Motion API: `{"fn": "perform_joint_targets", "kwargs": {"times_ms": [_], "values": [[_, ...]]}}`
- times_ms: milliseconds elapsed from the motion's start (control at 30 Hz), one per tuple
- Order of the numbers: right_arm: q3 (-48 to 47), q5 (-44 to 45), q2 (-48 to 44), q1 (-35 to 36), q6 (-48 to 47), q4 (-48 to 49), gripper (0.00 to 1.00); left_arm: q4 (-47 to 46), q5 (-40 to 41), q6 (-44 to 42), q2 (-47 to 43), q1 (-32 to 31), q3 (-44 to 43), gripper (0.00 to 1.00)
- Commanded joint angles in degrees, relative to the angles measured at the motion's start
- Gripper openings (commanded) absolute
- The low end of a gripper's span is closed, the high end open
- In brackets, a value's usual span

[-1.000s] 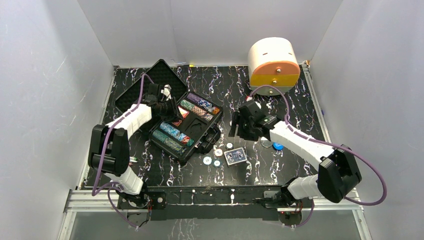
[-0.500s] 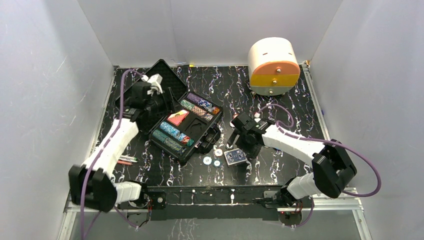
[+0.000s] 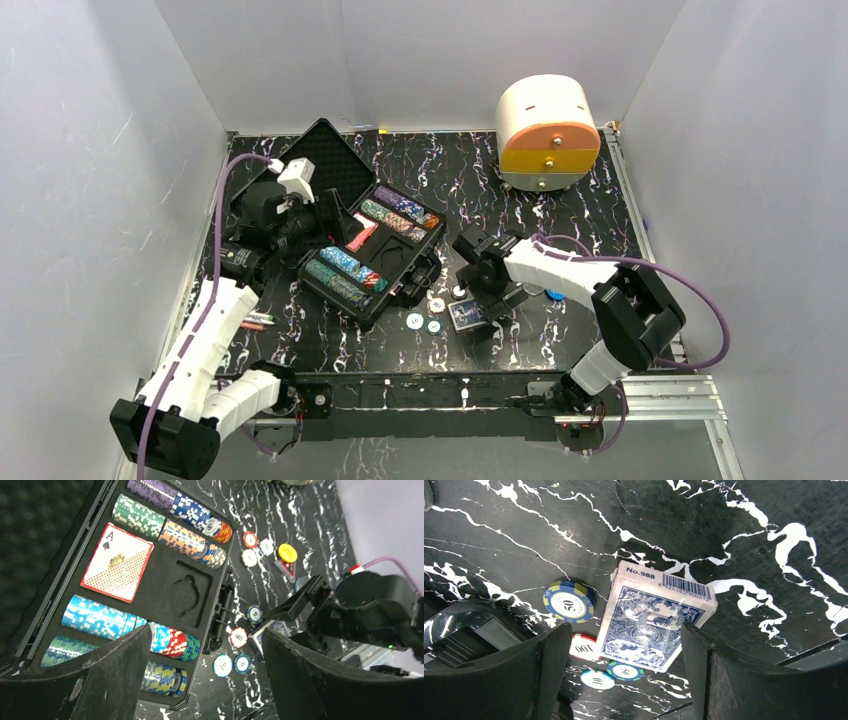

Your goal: Pack up texas hold em set

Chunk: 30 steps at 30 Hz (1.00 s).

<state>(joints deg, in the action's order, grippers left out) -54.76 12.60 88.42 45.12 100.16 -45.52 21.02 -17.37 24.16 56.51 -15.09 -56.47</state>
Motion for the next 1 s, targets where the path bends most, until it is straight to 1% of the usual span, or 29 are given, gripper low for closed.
{"fn": "perform_joint_targets", "kwargs": {"times_ms": [0, 67, 167, 333, 433, 567, 600, 700, 967], "values": [[-1.6, -0.9, 2.9, 0.2, 5.6, -2.6, 0.86, 4.6, 5.9, -7.3, -1.5, -2.8, -1.9, 0.80], [-0.8, -1.6, 3.7, 0.2, 5.9, -1.9, 0.85, 5.5, 8.1, -8.6, -0.8, -4.0, -2.7, 0.80], [0.0, -2.7, 4.3, 0.2, 6.3, -1.6, 0.82, 5.4, 8.4, -9.0, -0.3, -4.9, -2.8, 0.81], [-0.8, -1.9, 2.9, 0.2, 5.9, -4.5, 0.83, 5.0, 8.7, -8.5, 0.0, -4.9, -2.4, 0.81], [-1.7, -0.4, 0.7, 0.2, 5.7, -7.8, 0.85, 4.7, 8.7, -8.2, 0.1, -5.0, -2.3, 0.81], [-2.3, -0.2, -1.3, 0.2, 6.4, -10.8, 0.97, 4.6, 8.5, -7.8, 0.2, -5.0, -1.9, 0.82], [-2.2, -0.5, -1.5, 0.2, 6.6, -11.0, 0.98, 4.5, 8.4, -7.7, 0.2, -5.0, -1.8, 0.82], [-1.4, -1.4, -1.5, 0.2, 6.7, -9.8, 0.98, 4.2, 8.1, -7.5, 0.5, -5.0, -1.5, 0.82], [-1.6, -1.7, 2.0, 0.2, 6.9, -5.2, 0.98, 3.8, 7.6, -7.3, 1.3, -5.0, -1.5, 0.82]]}}
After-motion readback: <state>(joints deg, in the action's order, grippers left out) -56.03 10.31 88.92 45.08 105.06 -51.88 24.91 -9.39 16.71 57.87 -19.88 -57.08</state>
